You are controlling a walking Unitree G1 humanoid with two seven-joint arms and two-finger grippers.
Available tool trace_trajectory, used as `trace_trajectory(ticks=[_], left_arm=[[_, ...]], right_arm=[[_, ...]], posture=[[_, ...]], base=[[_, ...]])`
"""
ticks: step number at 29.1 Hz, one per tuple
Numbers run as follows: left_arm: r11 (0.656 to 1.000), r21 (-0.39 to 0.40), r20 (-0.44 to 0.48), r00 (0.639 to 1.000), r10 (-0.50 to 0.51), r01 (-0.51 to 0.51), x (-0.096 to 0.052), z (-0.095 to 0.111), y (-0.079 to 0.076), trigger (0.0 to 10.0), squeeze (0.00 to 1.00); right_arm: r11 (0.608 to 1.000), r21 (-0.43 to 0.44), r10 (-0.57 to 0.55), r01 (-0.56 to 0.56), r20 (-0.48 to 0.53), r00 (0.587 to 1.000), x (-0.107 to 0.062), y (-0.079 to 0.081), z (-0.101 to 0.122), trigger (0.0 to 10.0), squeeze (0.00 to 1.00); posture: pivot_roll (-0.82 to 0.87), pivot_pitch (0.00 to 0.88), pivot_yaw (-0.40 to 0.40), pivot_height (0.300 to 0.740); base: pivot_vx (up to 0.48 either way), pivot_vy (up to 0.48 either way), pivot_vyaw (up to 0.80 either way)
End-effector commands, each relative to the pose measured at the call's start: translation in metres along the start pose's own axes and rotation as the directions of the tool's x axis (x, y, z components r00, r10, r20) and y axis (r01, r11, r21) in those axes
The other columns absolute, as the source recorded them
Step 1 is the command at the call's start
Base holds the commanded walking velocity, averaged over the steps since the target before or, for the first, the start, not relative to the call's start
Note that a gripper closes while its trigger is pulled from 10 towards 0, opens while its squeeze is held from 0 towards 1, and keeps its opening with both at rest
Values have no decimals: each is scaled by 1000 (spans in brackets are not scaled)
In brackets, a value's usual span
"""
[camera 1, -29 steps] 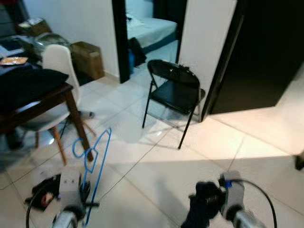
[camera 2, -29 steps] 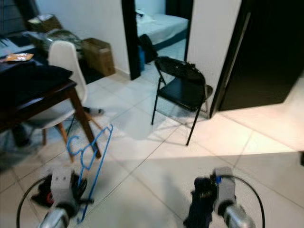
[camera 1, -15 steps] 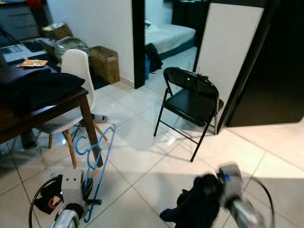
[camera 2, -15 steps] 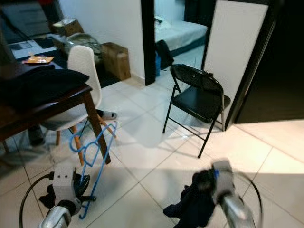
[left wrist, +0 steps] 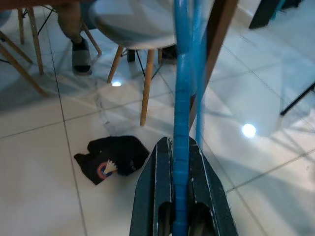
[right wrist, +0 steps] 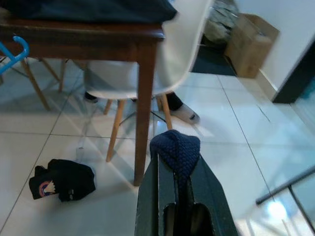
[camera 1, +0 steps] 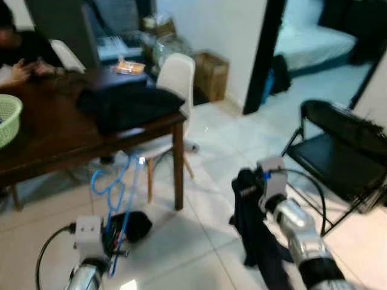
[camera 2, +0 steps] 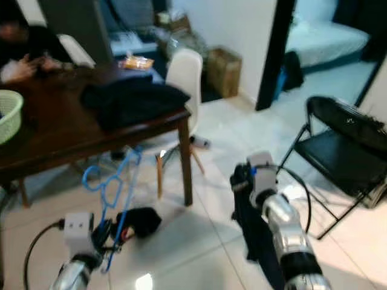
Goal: Hang hanger
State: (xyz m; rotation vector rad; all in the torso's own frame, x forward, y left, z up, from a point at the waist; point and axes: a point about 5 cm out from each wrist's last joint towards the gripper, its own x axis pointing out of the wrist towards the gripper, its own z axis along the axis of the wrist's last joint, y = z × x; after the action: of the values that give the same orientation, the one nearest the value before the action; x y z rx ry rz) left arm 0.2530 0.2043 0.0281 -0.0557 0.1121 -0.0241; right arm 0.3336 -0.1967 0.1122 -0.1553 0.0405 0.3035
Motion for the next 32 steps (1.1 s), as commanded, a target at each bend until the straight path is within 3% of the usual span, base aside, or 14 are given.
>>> trace_trajectory(ticks=[1,3,4,5,8,14,15,17,20,23,32], left_arm=[[998,63,194,980,-38,27,33,79,-11,10000,0],[998,63,194,980,-38,27,33,79,-11,10000,0],[996,74,232,971,-57,41,36,99,-16,10000,0],[996,74,232,971,-57,41,36,99,-16,10000,0],[992,85,296,949,-111,89,39,124,-26,10000,0],[989,94,341,929,-143,117,41,140,-33,10000,0],[987,93,369,916,-155,130,41,150,-37,10000,0],[987,93,369,916,-155,130,41,150,-37,10000,0],[988,65,360,920,-152,137,38,159,-43,10000,0],[988,-30,345,929,-132,152,36,163,-49,10000,0],[986,-36,320,936,-145,165,34,161,-56,10000,0]], right_arm=[[1000,18,5,-7,103,995,12,3,31,10000,0],[1000,18,5,-7,103,995,12,3,31,10000,0],[1000,31,0,-4,120,993,14,3,38,10000,0],[1000,31,0,-4,120,993,14,3,38,10000,0],[998,59,-10,0,169,986,19,5,58,10000,0],[997,79,-7,-10,212,977,22,7,72,10000,0],[995,104,-12,-14,249,968,24,6,84,10000,0],[995,104,-12,-14,249,968,24,6,84,10000,0],[992,122,-22,-16,304,952,25,8,102,10000,0],[990,129,7,-58,369,929,26,20,126,10000,0],[987,121,47,-105,408,912,26,33,145,10000,0]], posture=[[35,24,-29,735],[35,24,-29,735],[36,24,-28,735],[36,24,-28,735],[38,26,-24,735],[42,30,-22,735],[42,30,-22,735],[42,30,-22,735],[42,30,-22,735],[43,35,-25,735],[44,36,-26,735]], base=[[304,0,800],[304,0,800],[307,0,413],[307,0,413],[309,0,0],[308,0,0],[307,0,0],[307,0,0],[309,0,0],[307,0,0],[307,0,0]])
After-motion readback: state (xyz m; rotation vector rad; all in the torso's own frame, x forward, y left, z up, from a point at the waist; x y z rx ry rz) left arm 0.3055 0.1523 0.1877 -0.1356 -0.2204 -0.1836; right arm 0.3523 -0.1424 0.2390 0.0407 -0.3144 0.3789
